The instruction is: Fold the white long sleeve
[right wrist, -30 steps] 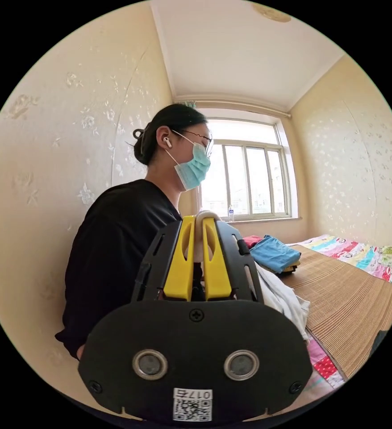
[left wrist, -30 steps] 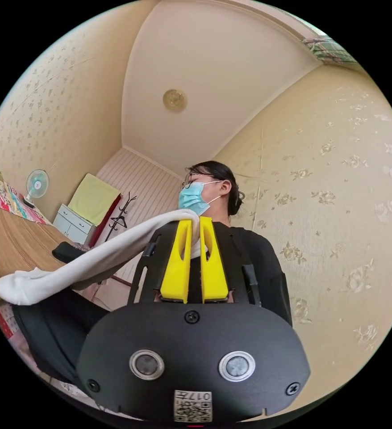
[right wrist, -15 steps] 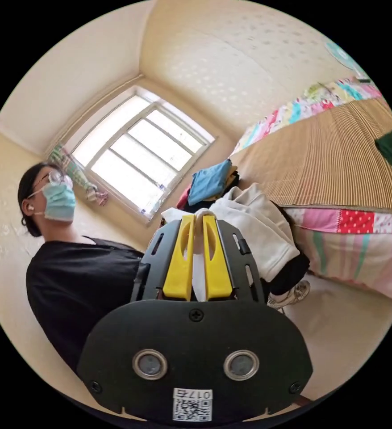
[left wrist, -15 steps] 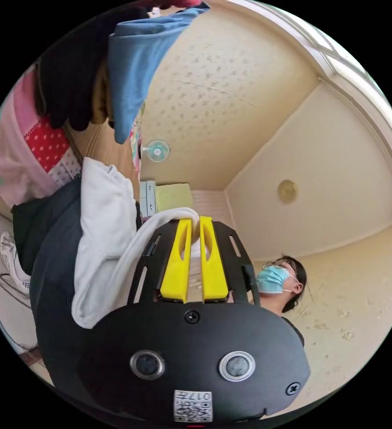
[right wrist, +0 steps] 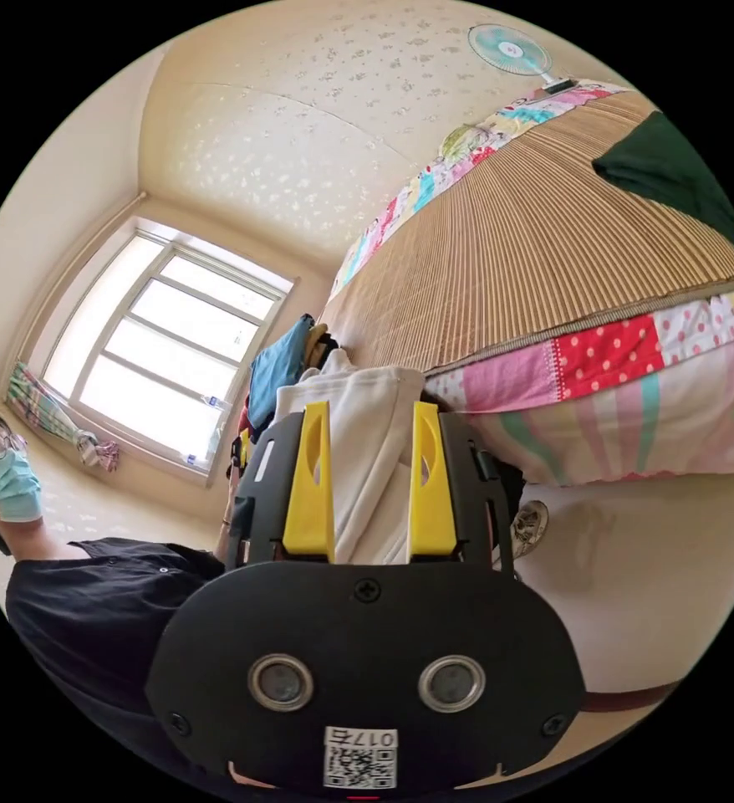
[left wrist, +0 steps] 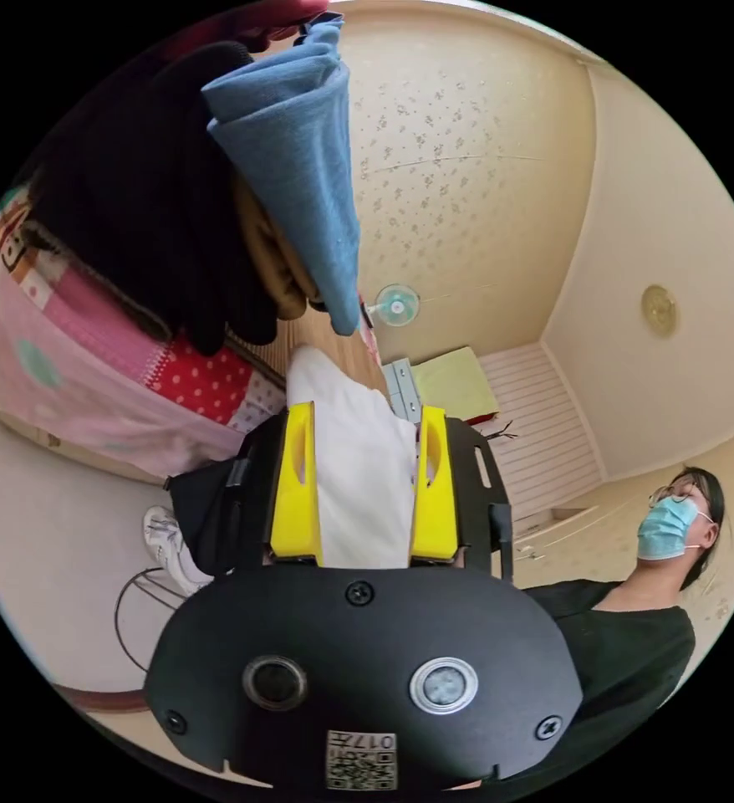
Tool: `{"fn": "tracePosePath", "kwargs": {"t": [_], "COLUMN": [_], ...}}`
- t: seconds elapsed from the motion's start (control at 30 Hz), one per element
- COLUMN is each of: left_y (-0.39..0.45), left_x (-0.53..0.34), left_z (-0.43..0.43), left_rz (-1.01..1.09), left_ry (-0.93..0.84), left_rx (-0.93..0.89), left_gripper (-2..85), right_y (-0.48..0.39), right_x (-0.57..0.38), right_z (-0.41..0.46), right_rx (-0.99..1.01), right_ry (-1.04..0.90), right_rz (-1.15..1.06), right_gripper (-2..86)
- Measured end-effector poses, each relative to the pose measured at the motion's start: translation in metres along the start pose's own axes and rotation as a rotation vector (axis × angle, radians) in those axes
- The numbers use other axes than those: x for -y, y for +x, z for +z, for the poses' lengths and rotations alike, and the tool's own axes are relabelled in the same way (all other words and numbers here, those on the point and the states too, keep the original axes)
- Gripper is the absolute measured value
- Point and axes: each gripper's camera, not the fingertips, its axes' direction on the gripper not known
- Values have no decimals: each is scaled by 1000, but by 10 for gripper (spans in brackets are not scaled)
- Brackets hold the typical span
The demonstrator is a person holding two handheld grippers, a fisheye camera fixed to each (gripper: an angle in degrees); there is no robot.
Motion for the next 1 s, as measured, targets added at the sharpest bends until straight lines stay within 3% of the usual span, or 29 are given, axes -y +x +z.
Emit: {"fn": "tracePosePath", "kwargs": {"t": [0.27, 0.4, 0.57, 0.73, 0.87, 1.0], "left_y": [-73, -34, 40, 63, -19, -62], "left_x": [31, 12, 6, 49, 73, 38], "left_z": [96, 65, 31, 47, 66, 13], "left_rz": [-58, 86, 265, 303, 83, 39], "left_ry": [-210, -61, 27, -24, -36, 40], "left_rx": [16, 10, -97, 26, 205, 138], "left_gripper": [135, 60, 41, 40, 50, 131], "right_y": [11, -19, -74, -96, -66, -81], "right_x": [5, -13, -19, 5, 25, 11], "right_z": [69, 45, 17, 17, 54, 70], "right_rx": [-30, -13, 48, -110, -254, -460], "right_ry": [-38, 138, 248, 289, 198, 219], "right_rz": [34, -88, -224, -154, 5, -28], "right_gripper": [108, 48, 34, 30, 32, 35]}}
